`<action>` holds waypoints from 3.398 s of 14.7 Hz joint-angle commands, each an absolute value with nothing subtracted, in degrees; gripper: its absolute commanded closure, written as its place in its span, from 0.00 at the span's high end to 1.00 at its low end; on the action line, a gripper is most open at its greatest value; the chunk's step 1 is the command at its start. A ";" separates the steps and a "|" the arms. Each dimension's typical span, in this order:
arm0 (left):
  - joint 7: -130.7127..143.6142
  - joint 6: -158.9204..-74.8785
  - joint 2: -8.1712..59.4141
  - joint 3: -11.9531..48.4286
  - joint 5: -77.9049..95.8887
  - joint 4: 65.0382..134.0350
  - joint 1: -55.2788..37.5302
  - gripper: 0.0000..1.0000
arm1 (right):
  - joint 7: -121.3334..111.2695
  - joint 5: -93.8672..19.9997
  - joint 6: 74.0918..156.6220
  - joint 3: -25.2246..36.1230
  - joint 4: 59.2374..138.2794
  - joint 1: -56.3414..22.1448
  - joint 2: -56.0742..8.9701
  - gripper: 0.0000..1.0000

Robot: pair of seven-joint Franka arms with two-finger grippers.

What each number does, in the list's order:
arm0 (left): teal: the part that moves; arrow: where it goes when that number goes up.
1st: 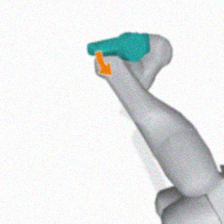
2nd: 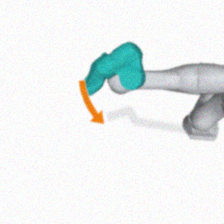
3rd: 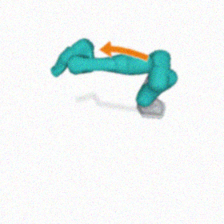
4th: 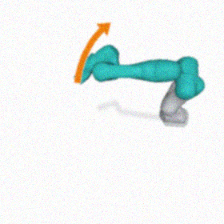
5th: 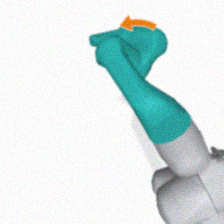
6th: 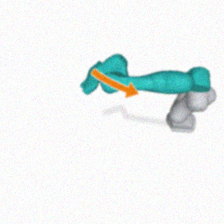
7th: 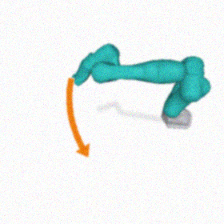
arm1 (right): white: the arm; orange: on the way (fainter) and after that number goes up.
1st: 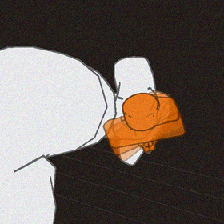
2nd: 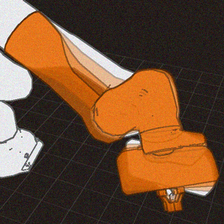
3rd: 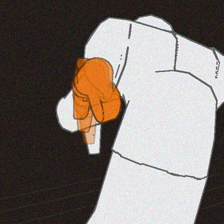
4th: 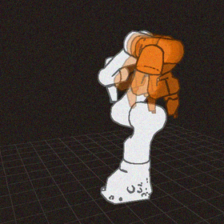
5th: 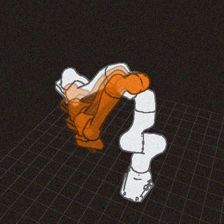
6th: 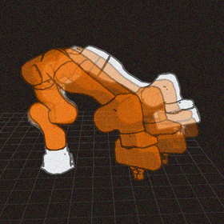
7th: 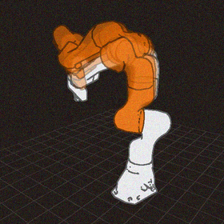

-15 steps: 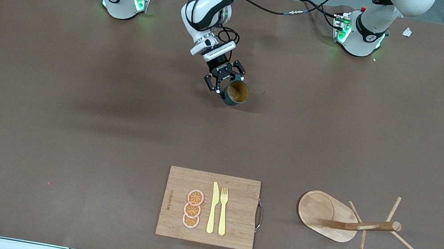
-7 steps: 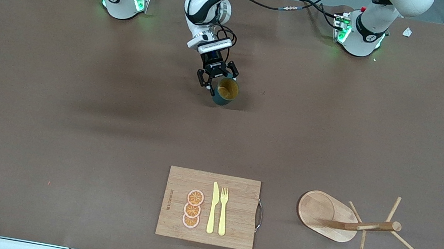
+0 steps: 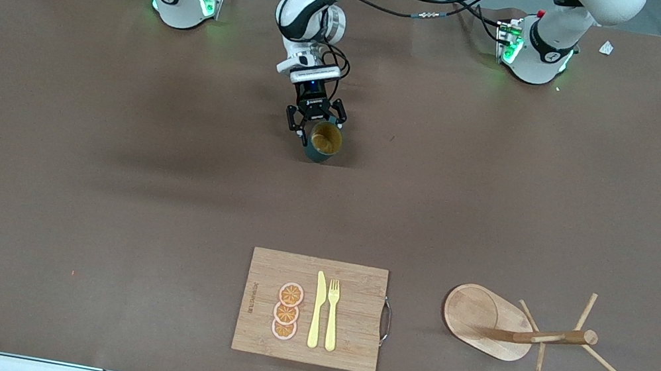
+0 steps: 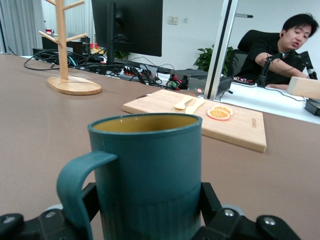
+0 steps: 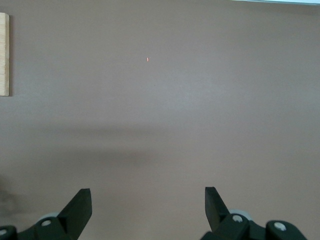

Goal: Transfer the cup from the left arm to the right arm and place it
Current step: 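Lower the held mug upright onto the table with the left gripper, then open the left gripper and raise it away from the mug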

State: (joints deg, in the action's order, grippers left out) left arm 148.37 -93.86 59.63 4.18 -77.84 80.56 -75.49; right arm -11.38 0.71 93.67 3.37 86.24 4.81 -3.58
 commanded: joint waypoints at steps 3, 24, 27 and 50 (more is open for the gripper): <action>150.29 -95.80 63.54 3.78 -82.35 79.45 -76.20 0.55 | -11.34 0.53 93.96 2.73 87.28 5.98 -2.55 1.00; 132.72 -90.18 51.87 8.09 -66.72 79.19 -76.38 1.00 | -11.34 0.53 94.04 2.81 87.54 5.89 -2.55 1.00; 129.99 -90.09 49.05 8.79 -64.70 77.88 -76.12 1.00 | -11.34 0.53 94.13 2.81 87.54 5.89 -2.55 1.00; 110.04 -90.97 15.22 8.26 -41.23 74.18 -45.64 1.00 | -11.34 0.53 94.39 2.81 87.63 5.80 -2.55 1.00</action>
